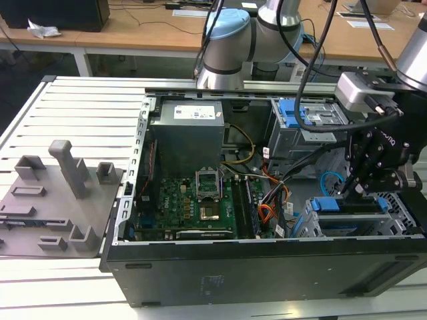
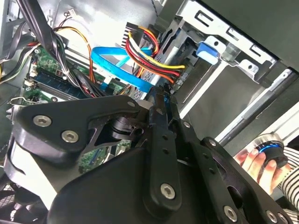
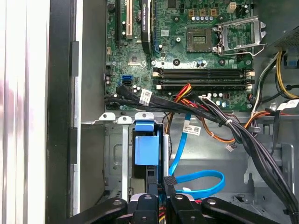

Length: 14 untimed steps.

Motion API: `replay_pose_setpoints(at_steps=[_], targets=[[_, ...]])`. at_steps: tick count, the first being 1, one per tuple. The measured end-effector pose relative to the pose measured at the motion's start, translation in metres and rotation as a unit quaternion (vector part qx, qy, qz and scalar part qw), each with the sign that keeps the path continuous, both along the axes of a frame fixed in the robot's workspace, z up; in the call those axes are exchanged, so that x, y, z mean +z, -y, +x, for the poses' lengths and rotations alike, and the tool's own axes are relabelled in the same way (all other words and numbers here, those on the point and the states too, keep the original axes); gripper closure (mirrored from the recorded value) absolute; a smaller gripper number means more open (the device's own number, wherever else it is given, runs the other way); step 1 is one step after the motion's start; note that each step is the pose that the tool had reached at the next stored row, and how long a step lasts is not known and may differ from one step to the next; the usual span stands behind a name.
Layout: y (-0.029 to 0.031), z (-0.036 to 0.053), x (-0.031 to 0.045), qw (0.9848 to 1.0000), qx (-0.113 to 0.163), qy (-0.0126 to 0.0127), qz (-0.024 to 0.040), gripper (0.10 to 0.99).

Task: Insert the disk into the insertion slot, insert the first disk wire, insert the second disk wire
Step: 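Insert the second disk wire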

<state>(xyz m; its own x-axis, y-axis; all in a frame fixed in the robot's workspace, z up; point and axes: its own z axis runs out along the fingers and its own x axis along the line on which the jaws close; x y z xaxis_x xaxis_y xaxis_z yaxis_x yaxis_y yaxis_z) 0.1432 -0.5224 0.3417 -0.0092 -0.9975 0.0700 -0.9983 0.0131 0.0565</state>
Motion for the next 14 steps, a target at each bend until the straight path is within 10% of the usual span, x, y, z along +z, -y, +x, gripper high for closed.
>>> replay_pose_setpoints(at_steps=[14], targets=[[0.0055, 0.0022, 0.002, 1.0, 0.0, -0.0004, 0.0005, 0.922]])
